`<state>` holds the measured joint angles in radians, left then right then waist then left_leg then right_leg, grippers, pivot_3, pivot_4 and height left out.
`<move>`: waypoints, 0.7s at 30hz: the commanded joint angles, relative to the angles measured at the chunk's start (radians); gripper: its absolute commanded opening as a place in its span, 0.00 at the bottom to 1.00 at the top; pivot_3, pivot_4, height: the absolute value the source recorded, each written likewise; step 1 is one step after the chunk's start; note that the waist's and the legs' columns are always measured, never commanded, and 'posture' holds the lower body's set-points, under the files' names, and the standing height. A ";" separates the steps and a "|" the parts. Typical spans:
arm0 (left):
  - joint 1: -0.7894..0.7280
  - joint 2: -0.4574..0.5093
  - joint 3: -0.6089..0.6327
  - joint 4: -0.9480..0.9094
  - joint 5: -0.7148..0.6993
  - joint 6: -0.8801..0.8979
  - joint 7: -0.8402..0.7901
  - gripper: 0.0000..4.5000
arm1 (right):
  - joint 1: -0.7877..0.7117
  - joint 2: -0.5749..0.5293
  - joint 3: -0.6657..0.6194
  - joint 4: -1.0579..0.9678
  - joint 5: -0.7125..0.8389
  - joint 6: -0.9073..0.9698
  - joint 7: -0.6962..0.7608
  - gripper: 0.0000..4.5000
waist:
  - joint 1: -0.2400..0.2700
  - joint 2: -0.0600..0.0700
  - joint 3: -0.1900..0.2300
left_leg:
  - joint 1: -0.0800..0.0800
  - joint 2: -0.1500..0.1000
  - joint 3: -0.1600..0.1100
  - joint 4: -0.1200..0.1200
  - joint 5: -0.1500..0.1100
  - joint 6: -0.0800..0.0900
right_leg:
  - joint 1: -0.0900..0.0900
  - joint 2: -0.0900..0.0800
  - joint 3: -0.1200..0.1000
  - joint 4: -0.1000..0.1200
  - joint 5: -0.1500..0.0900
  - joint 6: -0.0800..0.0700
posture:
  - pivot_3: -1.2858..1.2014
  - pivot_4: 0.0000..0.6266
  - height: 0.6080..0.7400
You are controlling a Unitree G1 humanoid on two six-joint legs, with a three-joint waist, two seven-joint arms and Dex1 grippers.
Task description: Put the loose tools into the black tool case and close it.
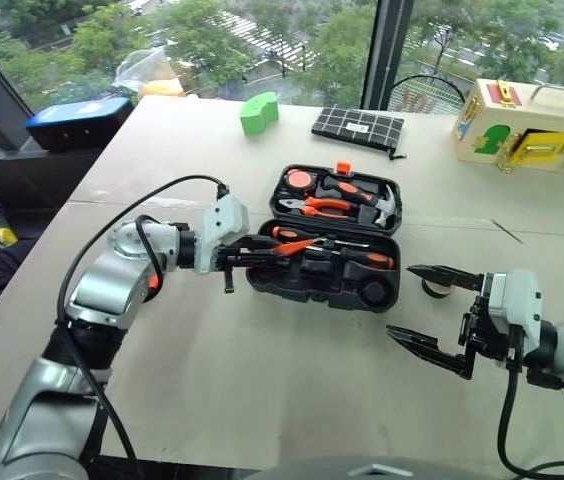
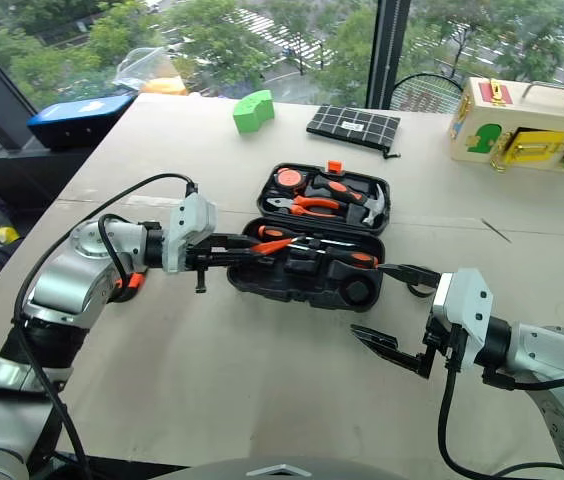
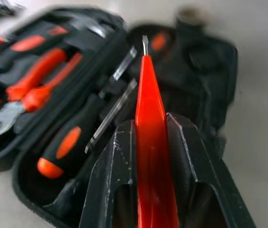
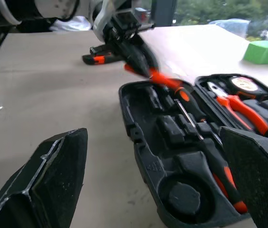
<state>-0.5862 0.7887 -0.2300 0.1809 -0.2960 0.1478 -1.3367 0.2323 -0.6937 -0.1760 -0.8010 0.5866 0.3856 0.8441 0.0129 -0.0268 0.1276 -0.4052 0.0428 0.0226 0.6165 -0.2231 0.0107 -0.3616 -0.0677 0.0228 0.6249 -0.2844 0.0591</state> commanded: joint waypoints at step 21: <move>-0.408 -0.267 -0.126 0.723 0.366 -0.522 -0.133 0.07 | 0.107 0.021 -0.020 -0.124 -0.055 -0.039 -0.123 1.00 | 0.001 -0.002 -0.001 | -0.009 0.004 -0.004 0.014 0.000 0.001 | 0.000 0.009 -0.005 0.003 0.002 0.008 | 0.52 0.24 1.00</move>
<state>-0.9833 0.5271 -0.3530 0.8893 0.0539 -0.3607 -1.4630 0.3370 -0.6686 -0.1676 -0.8878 0.5261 0.3657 0.7271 0.0139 -0.0287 0.1266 -0.4147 0.0465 0.0183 0.6301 -0.2234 0.0114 -0.3613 -0.0590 0.0175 0.6281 -0.2821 0.0671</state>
